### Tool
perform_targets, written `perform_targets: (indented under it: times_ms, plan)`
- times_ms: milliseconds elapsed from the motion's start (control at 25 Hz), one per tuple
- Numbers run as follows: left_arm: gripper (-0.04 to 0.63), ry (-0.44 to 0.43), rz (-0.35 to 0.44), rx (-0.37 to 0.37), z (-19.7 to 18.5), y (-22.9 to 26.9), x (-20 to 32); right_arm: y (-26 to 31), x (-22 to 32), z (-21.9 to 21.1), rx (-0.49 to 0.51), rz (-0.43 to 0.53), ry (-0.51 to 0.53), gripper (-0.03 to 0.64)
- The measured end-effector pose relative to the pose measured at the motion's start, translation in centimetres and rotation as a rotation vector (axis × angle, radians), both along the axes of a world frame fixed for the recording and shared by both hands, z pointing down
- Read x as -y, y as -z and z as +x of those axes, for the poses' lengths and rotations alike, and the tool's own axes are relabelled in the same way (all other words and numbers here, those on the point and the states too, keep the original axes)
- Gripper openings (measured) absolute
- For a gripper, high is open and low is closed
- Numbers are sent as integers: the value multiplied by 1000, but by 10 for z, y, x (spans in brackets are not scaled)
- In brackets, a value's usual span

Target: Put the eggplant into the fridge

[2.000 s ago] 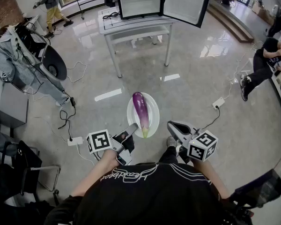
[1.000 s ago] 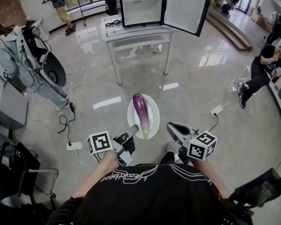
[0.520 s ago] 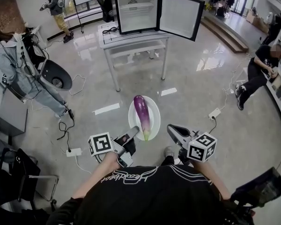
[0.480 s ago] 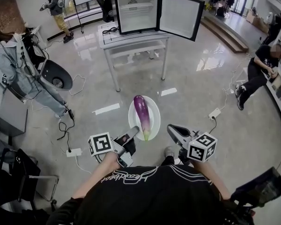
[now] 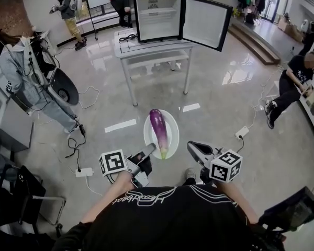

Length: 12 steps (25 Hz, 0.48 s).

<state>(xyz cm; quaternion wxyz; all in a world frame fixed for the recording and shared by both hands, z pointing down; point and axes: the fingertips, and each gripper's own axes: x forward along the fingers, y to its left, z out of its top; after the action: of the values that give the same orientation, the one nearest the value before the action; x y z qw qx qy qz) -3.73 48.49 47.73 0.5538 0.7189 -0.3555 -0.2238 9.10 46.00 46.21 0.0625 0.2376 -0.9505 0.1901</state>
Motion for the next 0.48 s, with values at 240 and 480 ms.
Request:
perform_targets:
  times_ms: [240, 480]
  plan:
    - [31, 8, 0, -3, -2, -3, 1, -2, -2, 1, 4, -1, -1, 6]
    - [31, 1, -37, 4, 4, -14, 23, -14, 20, 7, 32, -45, -5, 6]
